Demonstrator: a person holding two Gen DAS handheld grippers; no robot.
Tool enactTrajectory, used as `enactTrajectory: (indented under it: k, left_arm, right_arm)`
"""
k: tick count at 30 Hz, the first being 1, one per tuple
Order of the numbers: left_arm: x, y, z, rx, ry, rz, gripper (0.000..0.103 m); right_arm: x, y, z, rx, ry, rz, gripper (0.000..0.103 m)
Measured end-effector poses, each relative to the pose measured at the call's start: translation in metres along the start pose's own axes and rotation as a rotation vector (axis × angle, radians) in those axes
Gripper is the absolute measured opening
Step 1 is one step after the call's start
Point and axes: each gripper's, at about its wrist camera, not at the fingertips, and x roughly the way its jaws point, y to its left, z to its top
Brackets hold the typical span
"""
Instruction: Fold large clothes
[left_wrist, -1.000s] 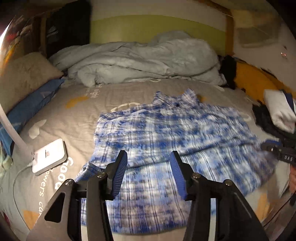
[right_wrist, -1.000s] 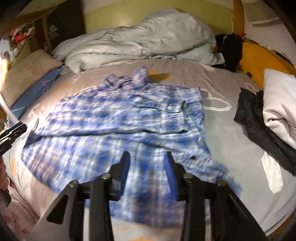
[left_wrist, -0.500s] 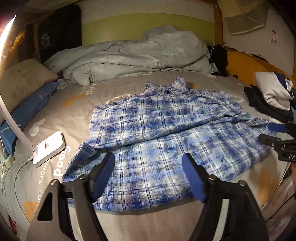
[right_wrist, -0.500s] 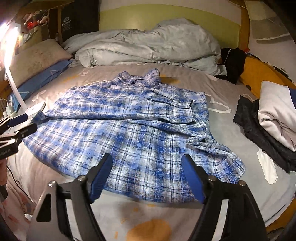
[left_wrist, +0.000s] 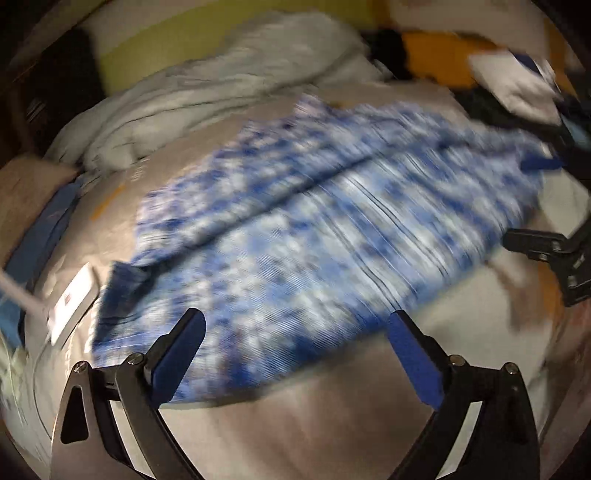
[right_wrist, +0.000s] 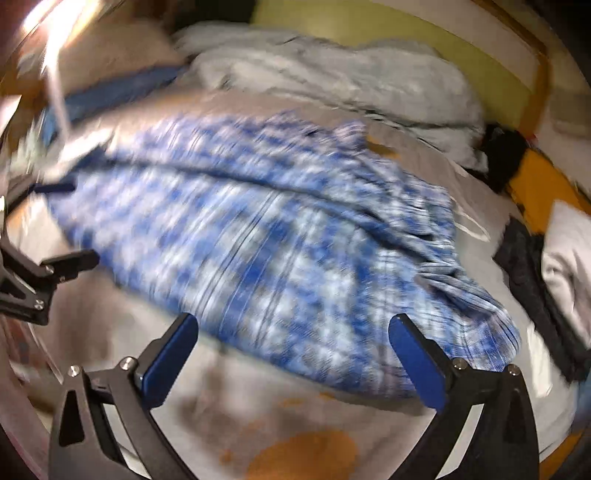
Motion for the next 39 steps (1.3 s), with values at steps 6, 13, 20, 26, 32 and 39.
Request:
enactTrajectory:
  k: [6, 13, 20, 26, 32, 39]
  left_arm:
    - [0.019, -0.015, -0.007, 0.052, 0.044, 0.065, 0.098]
    - [0.042, 0.033, -0.009, -0.147, 0.086, 0.155, 0.102]
    - [0.047, 0.096, -0.023, -0.361, 0.072, 0.286, 0.080]
    - [0.040, 0.109, -0.025, -0.419, 0.034, 0.220, 0.017]
    - [0.004, 0.097, -0.014, -0.389, -0.130, 0.279, 0.004]
    - [-0.053, 0.112, -0.005, -0.442, -0.287, 0.231, 0.004]
  right_arm:
    - [0.024, 0.019, -0.012, -0.119, 0.042, -0.103, 0.103]
    - [0.042, -0.009, -0.009, -0.028, 0.089, -0.182, 0.103]
    - [0.045, -0.060, -0.009, 0.131, 0.120, -0.285, 0.103]
    - [0.040, -0.082, -0.011, 0.188, 0.084, -0.265, 0.080]
    - [0.017, -0.095, -0.008, 0.303, 0.009, -0.271, 0.005]
    - [-0.039, -0.102, -0.001, 0.374, -0.145, -0.228, 0.004]
